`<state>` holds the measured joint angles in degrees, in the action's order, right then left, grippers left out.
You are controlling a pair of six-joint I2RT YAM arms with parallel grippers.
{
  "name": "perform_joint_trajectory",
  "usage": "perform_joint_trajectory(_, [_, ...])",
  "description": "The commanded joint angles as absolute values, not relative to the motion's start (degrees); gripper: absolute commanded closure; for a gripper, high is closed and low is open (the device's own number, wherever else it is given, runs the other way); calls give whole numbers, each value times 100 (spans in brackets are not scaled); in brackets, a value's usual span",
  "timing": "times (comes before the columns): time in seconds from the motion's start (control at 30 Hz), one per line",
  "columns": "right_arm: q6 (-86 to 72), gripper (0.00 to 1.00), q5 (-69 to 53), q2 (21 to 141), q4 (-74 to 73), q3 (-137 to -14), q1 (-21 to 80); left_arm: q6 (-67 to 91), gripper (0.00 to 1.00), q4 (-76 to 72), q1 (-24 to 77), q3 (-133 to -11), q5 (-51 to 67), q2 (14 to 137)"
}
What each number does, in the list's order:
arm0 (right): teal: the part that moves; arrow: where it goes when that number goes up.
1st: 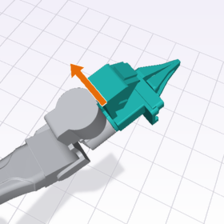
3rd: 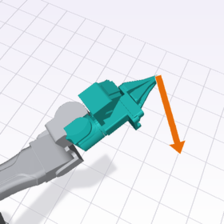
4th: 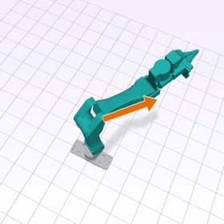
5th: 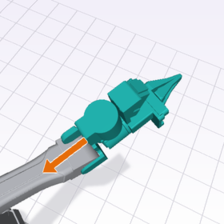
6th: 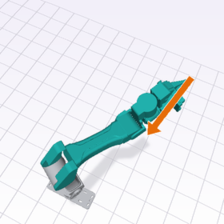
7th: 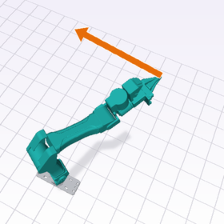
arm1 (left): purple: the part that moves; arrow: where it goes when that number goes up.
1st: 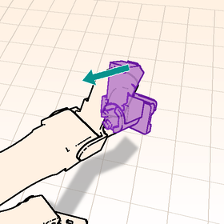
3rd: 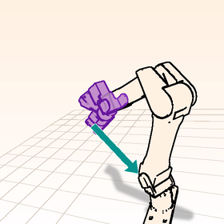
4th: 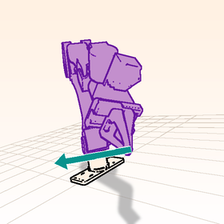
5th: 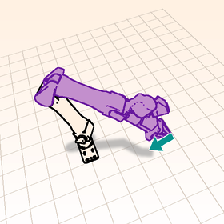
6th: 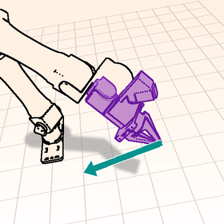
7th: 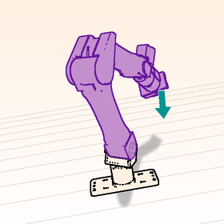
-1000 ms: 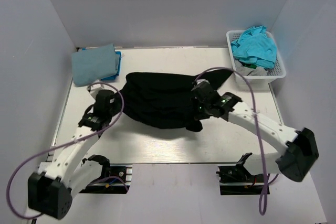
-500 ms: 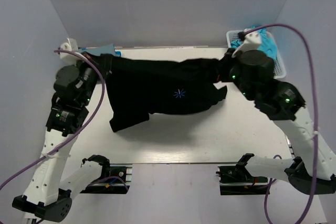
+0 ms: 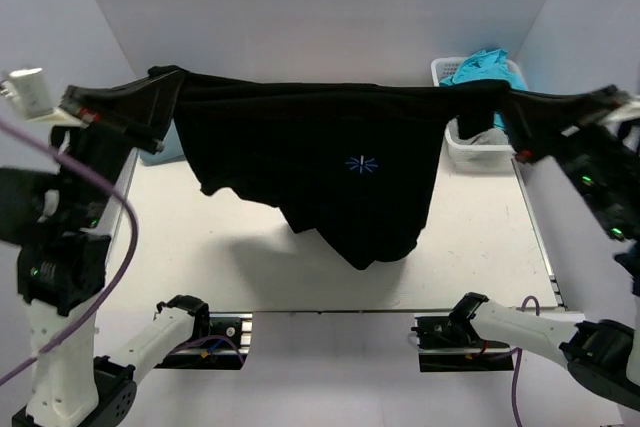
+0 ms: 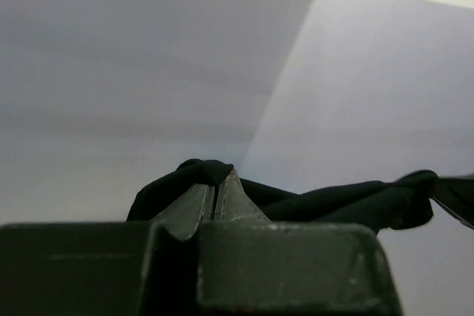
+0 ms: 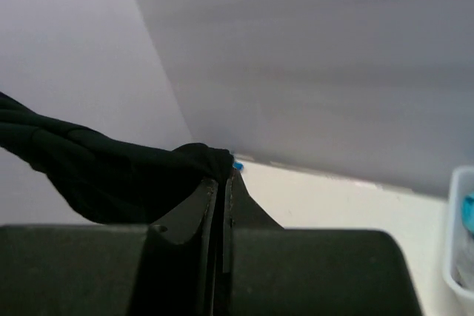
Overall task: Fold and stack the t-shirts
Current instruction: Flatten out the tshirt
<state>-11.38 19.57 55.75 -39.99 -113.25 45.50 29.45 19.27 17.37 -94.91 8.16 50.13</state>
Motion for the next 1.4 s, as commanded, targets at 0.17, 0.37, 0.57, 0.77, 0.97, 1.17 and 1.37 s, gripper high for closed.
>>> perform_joint_trajectory(0.17, [-835,100,801,5081,-3121,-11839,4544,3006,100,1846,1696,-10572,2116,4921])
perform_joint_trajectory(0.37, [-677,100,939,5168,-2831,-11953,4544,3190,100,1793,1644,-11074,2364,5229])
perform_joint_trajectory(0.57, [-212,100,2136,5782,-2558,-11769,4570,3130,100,2021,1644,-10837,2040,5694])
perform_joint_trajectory(0.77, [999,100,4847,6669,-1066,-10551,4518,2884,100,2276,1644,-10049,1038,6537])
perform_joint_trajectory(0.97, [1302,100,4967,7943,-351,-9835,3894,2830,100,2171,1644,-8853,-491,7574])
perform_joint_trajectory(1.17, [141,100,3025,10333,-1151,-10885,2787,2716,100,2040,1381,-8920,-1098,9785])
perform_joint_trajectory(1.37, [44,99,1637,12681,-1748,-12574,2304,2829,47,3118,1117,-10895,-1221,11977])
